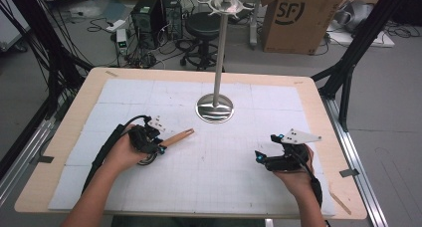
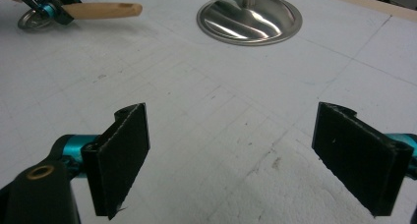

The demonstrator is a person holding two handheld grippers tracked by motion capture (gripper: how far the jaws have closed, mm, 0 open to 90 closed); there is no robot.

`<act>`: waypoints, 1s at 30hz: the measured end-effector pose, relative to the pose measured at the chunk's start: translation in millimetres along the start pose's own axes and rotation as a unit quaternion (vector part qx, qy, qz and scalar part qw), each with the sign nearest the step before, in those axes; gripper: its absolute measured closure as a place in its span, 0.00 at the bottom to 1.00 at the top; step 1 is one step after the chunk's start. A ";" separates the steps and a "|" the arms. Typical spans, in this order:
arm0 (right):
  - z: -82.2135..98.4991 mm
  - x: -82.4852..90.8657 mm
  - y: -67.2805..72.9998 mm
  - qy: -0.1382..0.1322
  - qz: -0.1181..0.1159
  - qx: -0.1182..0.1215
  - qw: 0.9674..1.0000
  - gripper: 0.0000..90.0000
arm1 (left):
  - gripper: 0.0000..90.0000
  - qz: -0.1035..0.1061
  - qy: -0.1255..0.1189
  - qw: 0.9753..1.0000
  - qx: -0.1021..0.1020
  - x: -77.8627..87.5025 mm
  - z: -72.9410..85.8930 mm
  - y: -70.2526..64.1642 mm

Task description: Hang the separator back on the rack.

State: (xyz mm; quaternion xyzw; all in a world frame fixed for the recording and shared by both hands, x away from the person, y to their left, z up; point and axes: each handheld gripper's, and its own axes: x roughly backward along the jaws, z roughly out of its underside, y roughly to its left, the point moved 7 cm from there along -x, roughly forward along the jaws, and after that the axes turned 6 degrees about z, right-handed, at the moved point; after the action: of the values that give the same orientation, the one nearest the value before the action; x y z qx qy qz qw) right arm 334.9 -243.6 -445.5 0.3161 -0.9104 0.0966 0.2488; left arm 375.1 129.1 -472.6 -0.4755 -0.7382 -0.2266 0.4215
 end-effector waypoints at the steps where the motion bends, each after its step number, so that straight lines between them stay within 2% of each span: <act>1: 0.0 0.0 0.1 0.000 -0.001 0.000 1.000 0.15 | 0.77 0.002 -0.004 1.000 -0.002 1.6 -0.3 -0.1; 8: -0.1 0.2 0.2 0.000 -0.001 0.001 1.000 0.15 | 0.77 0.004 -0.038 0.999 -0.003 11.7 -4.6 -3.7; 16: 0.0 0.6 0.2 0.000 -0.001 -0.001 1.000 0.15 | 0.77 0.005 -0.056 0.998 -0.006 18.6 -6.6 -4.5; 20: -0.3 1.2 0.1 -0.002 -0.001 -0.002 1.000 0.15 | 0.77 0.011 -0.085 0.996 -0.004 27.1 -10.3 -5.6; 26: -0.5 1.2 0.1 -0.003 -0.001 0.000 1.000 0.14 | 0.77 0.029 -0.131 0.991 0.003 39.7 -15.9 -9.2; 30: -0.5 1.3 0.1 -0.003 -0.001 -0.001 1.000 0.14 | 0.77 0.036 -0.144 0.989 0.002 47.9 -19.6 -9.5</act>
State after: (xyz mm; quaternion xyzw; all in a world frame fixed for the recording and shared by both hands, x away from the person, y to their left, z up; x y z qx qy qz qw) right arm 334.1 -244.0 -444.4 0.3170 -0.9108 0.0942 0.2471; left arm 365.3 135.0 -421.2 -0.5289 -0.7738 -0.1388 0.3198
